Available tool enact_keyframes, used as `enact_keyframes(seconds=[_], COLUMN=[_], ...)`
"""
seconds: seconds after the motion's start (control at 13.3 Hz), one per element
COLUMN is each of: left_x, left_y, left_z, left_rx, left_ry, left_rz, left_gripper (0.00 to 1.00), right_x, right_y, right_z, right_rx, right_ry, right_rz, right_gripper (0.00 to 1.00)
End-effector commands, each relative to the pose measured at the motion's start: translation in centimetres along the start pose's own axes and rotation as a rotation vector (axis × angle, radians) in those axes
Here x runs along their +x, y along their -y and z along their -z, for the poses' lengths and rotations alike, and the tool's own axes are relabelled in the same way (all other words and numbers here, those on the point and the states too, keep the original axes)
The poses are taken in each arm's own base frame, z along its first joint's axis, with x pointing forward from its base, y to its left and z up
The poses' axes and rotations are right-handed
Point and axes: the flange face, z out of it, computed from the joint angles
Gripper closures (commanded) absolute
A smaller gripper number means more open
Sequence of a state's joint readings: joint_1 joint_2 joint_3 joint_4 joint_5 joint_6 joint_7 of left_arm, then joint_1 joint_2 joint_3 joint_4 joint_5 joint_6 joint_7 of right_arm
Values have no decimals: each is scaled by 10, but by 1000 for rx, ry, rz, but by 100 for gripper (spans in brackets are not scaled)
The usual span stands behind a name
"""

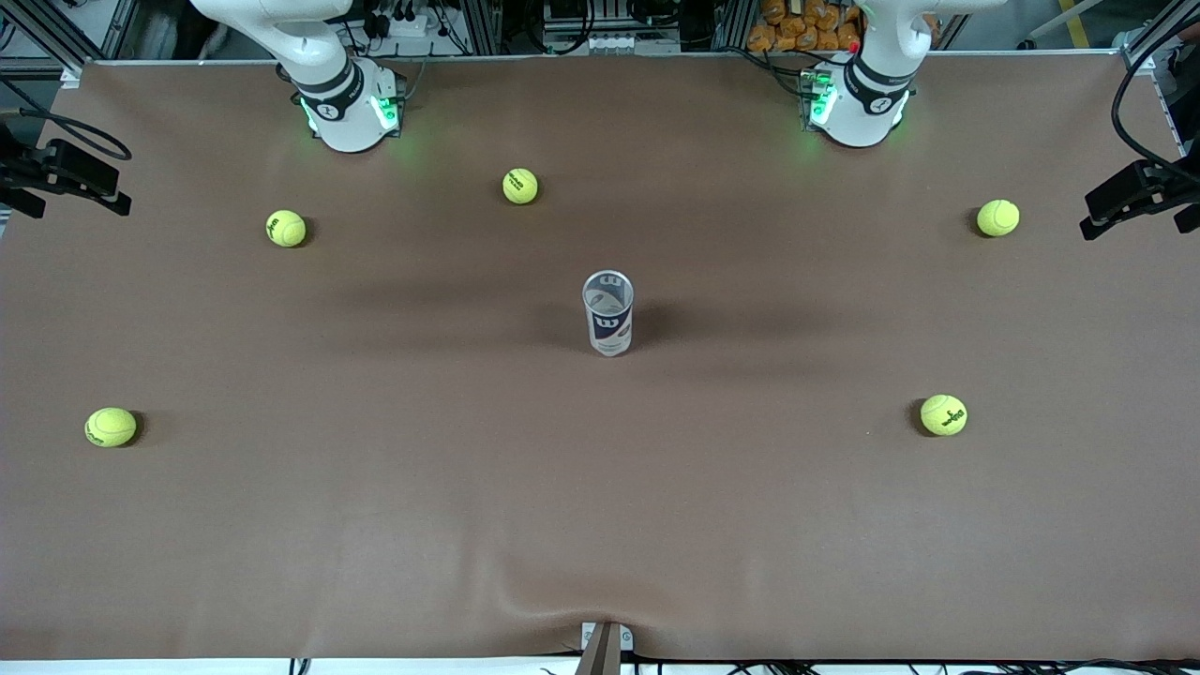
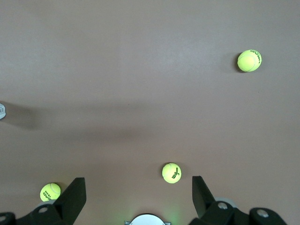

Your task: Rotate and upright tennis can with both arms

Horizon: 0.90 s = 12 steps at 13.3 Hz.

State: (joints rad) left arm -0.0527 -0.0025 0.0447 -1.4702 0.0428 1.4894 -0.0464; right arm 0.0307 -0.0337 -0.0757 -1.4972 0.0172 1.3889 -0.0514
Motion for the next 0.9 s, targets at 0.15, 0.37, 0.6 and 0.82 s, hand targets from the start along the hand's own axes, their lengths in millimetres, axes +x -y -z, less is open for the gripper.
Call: enact_keyframes(seconds=[0.15, 0.37, 0.6, 0.82], left_x=[0, 0, -1, -1], left_y=[-5, -6, -6, -6], left_z=[-3, -3, -5, -6], left_rx=[-17, -23, -23, -21], left_ry=[-4, -2, 4, 4], left_rz=[-26, -14, -2, -1], left_gripper=[0, 0, 0, 0], right_x=[-7, -5, -5, -4], right_y=[-1, -1, -2, -2], right_z=[1, 0, -1, -2], right_rx=[-11, -13, -13, -13], right_ry=[-5, -3, -3, -2], right_rz=[-1, -1, -1, -1], right_gripper=[0, 0, 0, 0])
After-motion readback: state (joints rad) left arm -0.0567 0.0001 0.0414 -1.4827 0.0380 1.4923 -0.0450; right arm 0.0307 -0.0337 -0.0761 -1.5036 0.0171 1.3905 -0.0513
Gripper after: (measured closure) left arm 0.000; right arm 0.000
